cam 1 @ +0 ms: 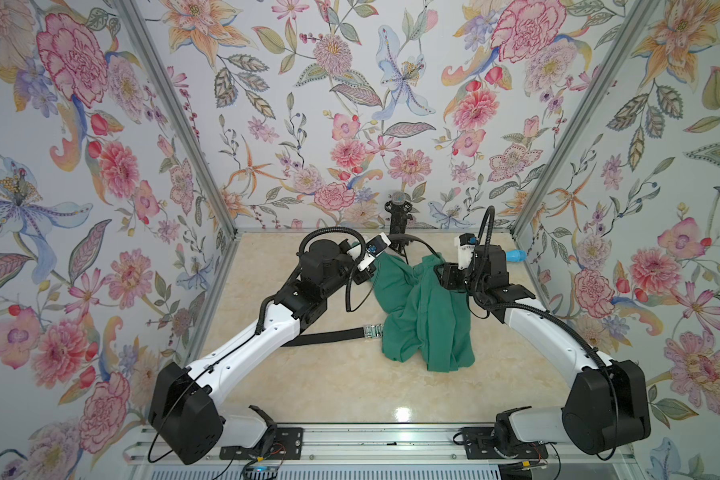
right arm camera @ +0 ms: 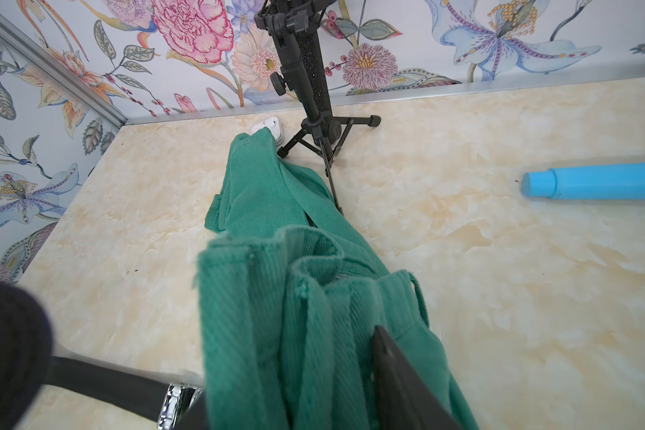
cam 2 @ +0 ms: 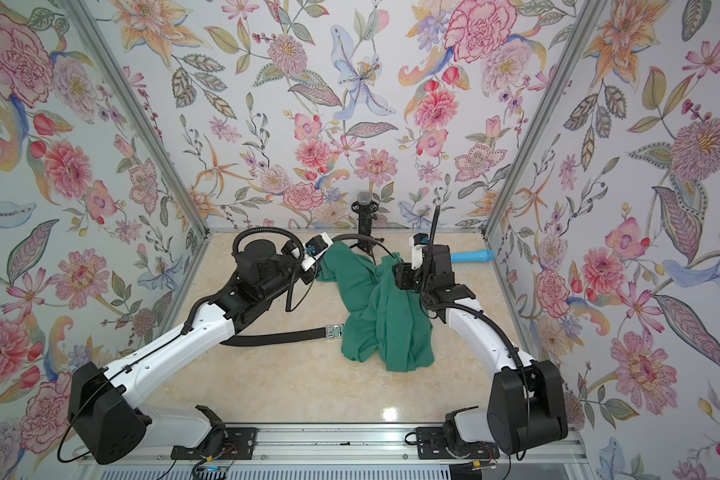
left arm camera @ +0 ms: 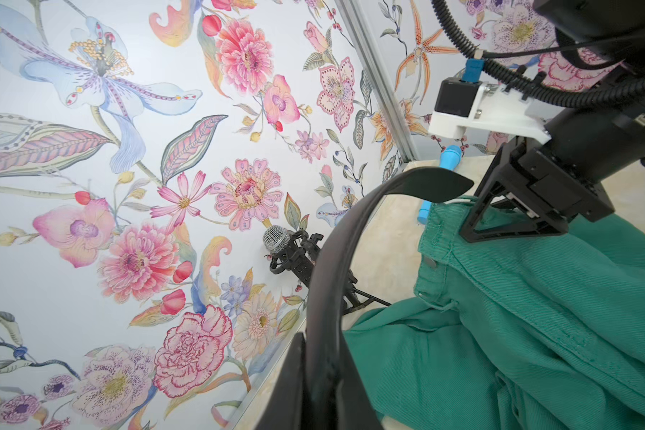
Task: Remove the belt from the trousers
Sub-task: Remove the belt from the trousers, then place the belt at the center of the board.
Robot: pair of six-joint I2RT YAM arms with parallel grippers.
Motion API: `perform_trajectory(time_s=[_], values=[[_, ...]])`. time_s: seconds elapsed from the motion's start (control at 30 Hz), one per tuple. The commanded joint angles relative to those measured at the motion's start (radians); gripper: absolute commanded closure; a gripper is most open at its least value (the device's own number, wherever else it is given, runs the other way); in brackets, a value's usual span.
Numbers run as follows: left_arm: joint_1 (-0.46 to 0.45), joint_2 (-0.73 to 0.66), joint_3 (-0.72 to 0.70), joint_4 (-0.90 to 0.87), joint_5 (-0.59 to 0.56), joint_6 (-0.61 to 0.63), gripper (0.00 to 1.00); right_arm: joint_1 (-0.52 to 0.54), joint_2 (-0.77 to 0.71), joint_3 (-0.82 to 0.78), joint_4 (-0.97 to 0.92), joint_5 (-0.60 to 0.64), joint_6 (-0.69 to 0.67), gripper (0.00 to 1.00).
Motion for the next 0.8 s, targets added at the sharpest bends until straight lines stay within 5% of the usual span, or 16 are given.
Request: perform_trajectory(time_s=[0.0, 0.43, 0.77], values=[[0.04, -0.056, -0.049, 0.113, 0.066, -0.089, 1.0, -0.005, 0.008, -0.009, 0.025, -0.002, 0.022, 0.5], [0.211, -0.123, -0.194, 0.179, 0.171, -0.206, 1.0, -0.003, -0.083, -0.021, 0.026, 0.038, -0.002, 0.41], [0.192, 0.103, -0.138, -0.087, 0.31, -0.111, 0.95, -0.027, -0.193, -0.08, 0.026, 0.138, -0.04, 0.26]])
